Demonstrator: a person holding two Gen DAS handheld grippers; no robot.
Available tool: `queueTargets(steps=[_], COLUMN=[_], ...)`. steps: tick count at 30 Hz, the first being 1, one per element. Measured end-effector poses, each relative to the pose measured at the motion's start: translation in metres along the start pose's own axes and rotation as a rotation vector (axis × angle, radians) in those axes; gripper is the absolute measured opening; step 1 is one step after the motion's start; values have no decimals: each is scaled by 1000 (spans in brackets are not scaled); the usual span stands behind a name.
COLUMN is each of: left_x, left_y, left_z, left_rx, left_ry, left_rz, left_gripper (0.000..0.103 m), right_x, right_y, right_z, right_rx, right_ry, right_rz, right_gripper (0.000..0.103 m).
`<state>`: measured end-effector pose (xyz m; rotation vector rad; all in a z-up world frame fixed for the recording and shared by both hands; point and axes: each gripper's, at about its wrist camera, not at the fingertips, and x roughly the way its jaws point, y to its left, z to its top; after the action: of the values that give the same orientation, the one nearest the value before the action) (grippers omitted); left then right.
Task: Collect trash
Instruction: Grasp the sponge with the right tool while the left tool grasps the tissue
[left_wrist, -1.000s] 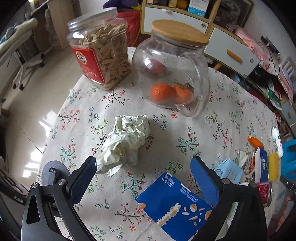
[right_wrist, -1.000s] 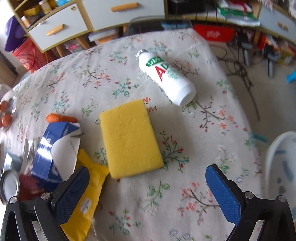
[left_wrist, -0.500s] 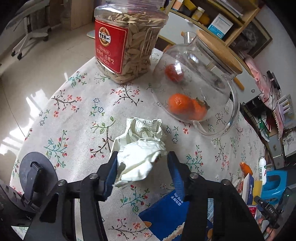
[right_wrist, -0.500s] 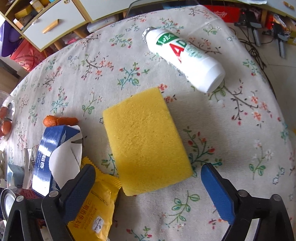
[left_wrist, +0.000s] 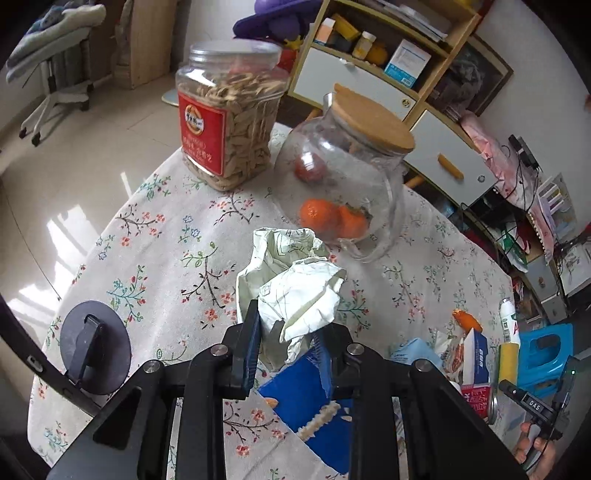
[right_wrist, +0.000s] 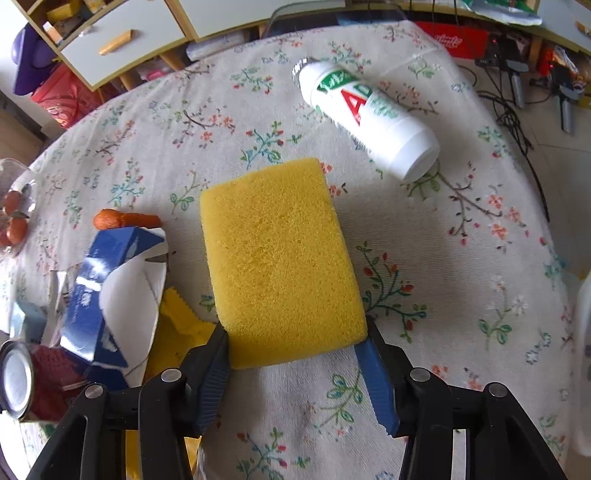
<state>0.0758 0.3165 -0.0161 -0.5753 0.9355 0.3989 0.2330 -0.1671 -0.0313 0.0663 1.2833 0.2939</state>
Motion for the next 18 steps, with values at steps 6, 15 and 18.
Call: queueTargets(steps=[6,15,18], left_x=[-31,-42,-41], left_y=[-44,-134,-166], left_z=[-16,-53,-66], left_rx=[86,226,275], left_ry=[-34,-10,4], left_rz=[-94,-214,-242], left_gripper=[28,28,28], right_x=[-29,-68,-81], right_y=[-13,-64,-91], right_z=[-5,-23,-33], right_rx=[9,74,107], right_ry=[-44,-94,-105], right_rz=[24,14,1], right_gripper=[57,57,57])
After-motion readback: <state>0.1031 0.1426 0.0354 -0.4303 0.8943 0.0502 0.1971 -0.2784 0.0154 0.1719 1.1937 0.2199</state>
